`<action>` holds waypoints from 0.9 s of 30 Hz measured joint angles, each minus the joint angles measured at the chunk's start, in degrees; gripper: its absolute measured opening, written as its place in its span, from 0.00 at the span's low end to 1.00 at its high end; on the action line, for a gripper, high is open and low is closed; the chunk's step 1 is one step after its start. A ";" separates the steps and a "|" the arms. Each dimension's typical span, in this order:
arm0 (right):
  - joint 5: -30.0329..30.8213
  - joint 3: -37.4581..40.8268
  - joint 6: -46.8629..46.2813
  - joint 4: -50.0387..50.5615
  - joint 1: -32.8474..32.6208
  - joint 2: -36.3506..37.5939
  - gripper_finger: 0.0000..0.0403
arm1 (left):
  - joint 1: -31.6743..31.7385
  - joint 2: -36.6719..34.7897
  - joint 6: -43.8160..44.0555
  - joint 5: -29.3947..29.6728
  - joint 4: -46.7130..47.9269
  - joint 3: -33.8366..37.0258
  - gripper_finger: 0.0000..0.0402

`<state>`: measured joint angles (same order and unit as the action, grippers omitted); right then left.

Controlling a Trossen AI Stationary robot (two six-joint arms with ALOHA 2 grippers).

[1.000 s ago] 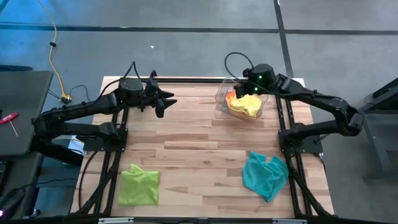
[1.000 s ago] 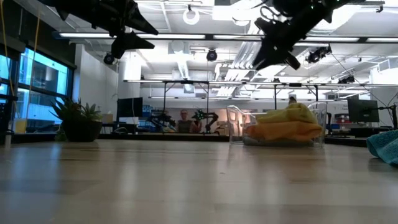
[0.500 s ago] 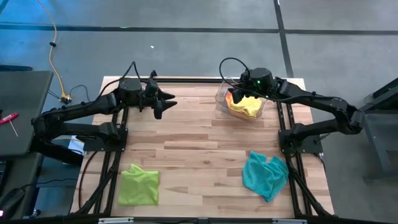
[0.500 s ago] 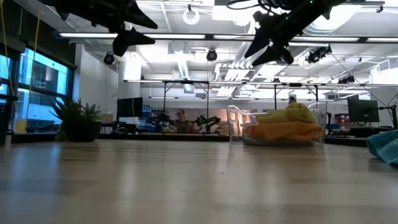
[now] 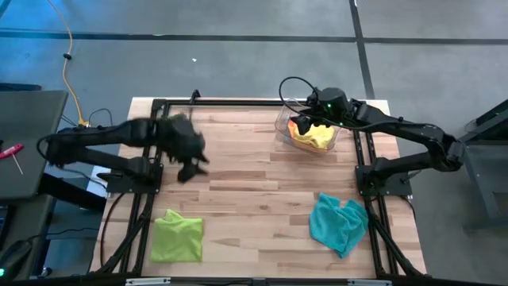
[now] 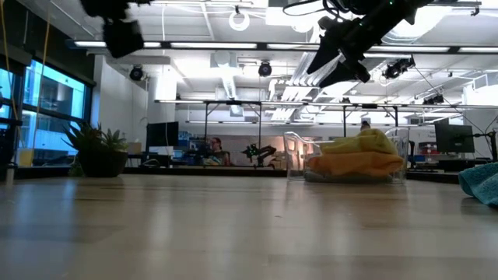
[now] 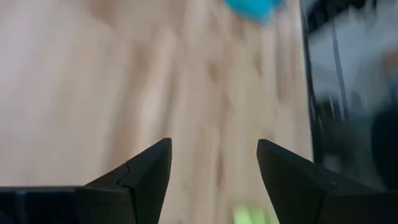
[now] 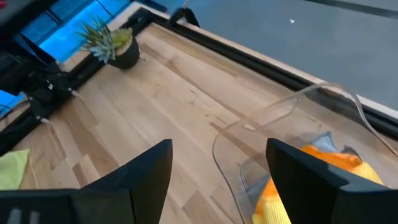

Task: Fold microfiber towels
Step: Fold the green microfiber towel

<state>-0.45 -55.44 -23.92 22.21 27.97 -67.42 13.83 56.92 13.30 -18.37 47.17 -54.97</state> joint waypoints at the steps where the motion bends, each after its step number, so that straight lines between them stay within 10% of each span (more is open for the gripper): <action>1: 0.00 0.00 0.00 0.43 0.00 0.00 0.63 | -3.66 0.49 0.48 0.74 1.74 -0.09 0.57; 13: -0.02 0.02 4.51 3.40 0.00 -0.02 0.63 | -44.92 19.05 15.94 13.85 -3.62 -5.36 0.58; 27: 0.00 0.04 7.84 4.98 0.00 -0.50 0.63 | -58.47 49.61 10.49 17.56 -5.85 -23.63 0.58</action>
<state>-0.45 -55.40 -16.08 27.19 27.97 -67.92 -44.64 106.53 23.79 -0.80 41.32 -78.60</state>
